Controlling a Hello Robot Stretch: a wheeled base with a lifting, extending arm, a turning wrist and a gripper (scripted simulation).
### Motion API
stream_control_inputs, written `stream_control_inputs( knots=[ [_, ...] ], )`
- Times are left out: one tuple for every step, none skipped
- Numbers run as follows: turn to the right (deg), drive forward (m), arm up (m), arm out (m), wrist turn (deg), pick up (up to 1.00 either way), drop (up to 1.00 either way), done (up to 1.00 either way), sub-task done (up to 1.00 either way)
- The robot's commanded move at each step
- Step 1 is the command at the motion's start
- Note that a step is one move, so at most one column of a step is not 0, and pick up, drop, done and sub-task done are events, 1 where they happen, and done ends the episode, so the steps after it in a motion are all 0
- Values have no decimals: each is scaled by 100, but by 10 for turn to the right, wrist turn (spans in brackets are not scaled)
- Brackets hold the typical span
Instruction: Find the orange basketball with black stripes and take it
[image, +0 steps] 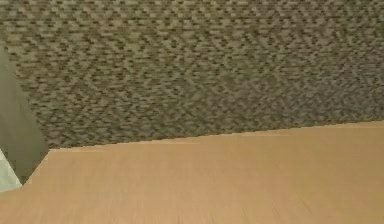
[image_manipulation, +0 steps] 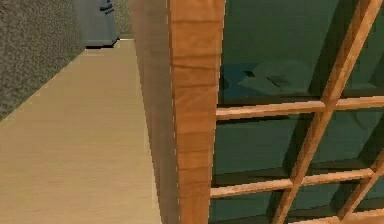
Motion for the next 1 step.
stream_control_inputs(
  knots=[
    [-420,0,0,0,0,0,0,0,0]
  ],
)
